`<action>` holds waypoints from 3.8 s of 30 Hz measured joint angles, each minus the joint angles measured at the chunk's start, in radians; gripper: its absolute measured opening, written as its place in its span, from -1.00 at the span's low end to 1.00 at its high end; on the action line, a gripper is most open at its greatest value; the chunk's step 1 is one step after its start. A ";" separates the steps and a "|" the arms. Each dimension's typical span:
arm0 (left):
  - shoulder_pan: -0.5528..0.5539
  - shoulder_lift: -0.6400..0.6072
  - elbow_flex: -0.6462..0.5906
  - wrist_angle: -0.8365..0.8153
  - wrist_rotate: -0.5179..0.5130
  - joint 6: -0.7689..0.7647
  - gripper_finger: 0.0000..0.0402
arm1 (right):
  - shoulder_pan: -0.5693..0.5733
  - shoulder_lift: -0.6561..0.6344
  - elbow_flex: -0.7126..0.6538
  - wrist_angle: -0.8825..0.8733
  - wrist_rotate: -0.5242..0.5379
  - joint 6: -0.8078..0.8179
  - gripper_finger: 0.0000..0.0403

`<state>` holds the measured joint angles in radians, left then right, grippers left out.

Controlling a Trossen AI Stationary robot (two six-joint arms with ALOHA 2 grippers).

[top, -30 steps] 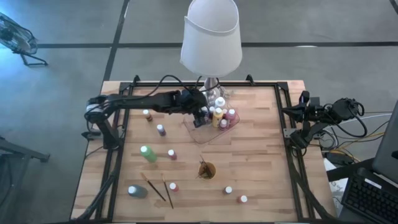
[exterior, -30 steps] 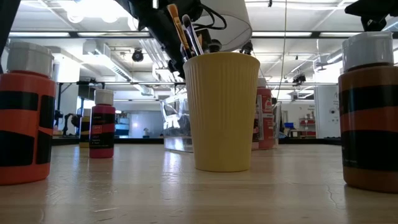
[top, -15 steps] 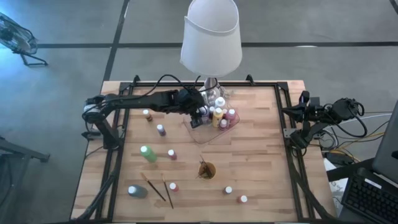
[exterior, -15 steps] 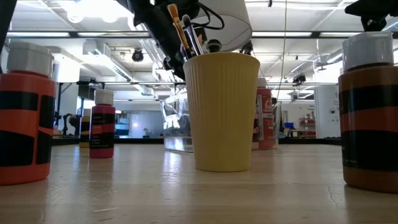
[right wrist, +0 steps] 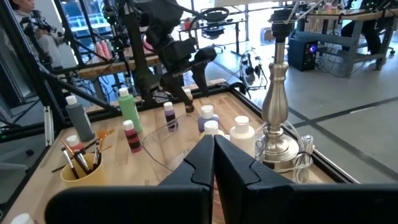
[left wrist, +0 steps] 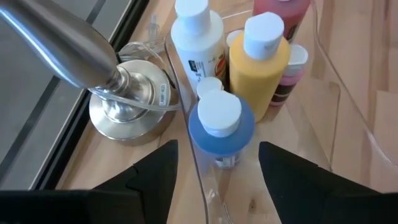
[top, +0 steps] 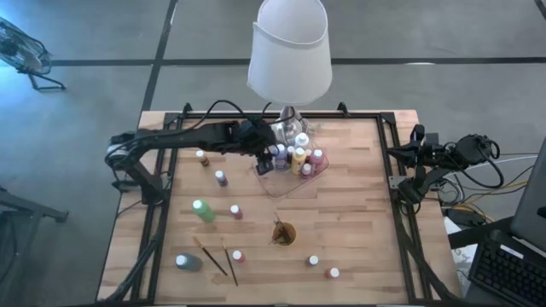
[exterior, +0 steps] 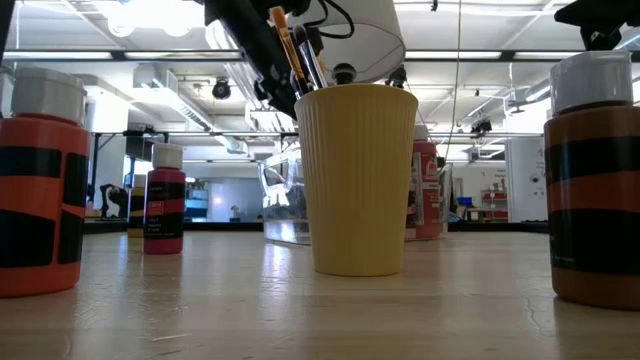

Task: Pick & Place Paint Supplies
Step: Put the yellow bottle into the transparent bin

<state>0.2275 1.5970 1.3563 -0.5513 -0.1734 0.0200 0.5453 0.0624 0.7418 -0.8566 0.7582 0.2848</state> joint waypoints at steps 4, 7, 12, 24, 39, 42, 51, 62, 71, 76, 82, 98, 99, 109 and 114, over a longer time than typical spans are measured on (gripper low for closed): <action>-0.004 -0.016 -0.001 -0.038 0.000 -0.009 0.14 | 0.000 0.000 0.000 0.000 0.000 0.000 -0.96; -0.008 -0.026 -0.002 -0.094 0.000 -0.011 0.14 | 0.000 0.000 0.000 0.000 0.000 0.000 -0.96; -0.009 -0.047 -0.002 -0.171 0.000 -0.039 0.14 | 0.000 0.000 0.000 0.000 0.000 0.000 -0.96; -0.037 -0.183 -0.002 -0.401 -0.008 -0.122 0.14 | 0.000 0.000 0.000 0.000 0.000 0.000 -0.96; -0.133 -0.429 -0.003 -0.512 -0.014 -0.240 0.14 | 0.000 0.000 0.000 0.000 0.000 0.000 -0.96; -0.183 -0.461 -0.003 -0.554 -0.012 -0.267 0.14 | 0.000 0.000 0.000 0.000 0.000 0.000 -0.96; -0.310 -0.524 -0.003 -0.638 -0.130 -0.391 0.14 | 0.000 0.000 0.000 0.000 0.000 0.000 -0.96; -0.252 -0.484 -0.047 -0.799 -0.295 -0.571 0.14 | 0.000 0.000 0.000 0.000 0.000 0.000 -0.96; -0.071 -0.437 -0.122 -0.813 -0.257 -0.542 0.14 | 0.000 0.000 0.000 0.000 0.000 0.000 -0.96; 0.024 -0.418 -0.137 -0.812 -0.229 -0.518 0.14 | 0.000 0.000 0.000 0.000 0.000 0.000 -0.96; 0.110 -0.394 -0.137 -0.811 -0.189 -0.514 0.14 | 0.000 0.000 0.000 0.000 0.000 0.000 -0.96; 0.241 -0.347 -0.322 -0.679 -0.132 -0.473 0.14 | 0.000 0.000 0.000 0.000 0.000 0.000 -0.96; 0.252 -0.349 -0.337 -0.658 -0.120 -0.464 0.14 | 0.000 0.000 0.000 0.000 0.000 0.000 -0.96; 0.334 -0.350 -0.407 -0.552 -0.049 -0.411 0.14 | 0.000 0.000 0.000 0.000 0.000 0.000 -0.96; 0.343 -0.350 -0.425 -0.547 -0.047 -0.409 0.14 | 0.000 0.000 0.000 0.000 0.000 0.000 -0.96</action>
<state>0.5705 1.2469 0.9313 -1.0979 -0.2203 -0.3889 0.5449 0.0624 0.7418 -0.8566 0.7584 0.2848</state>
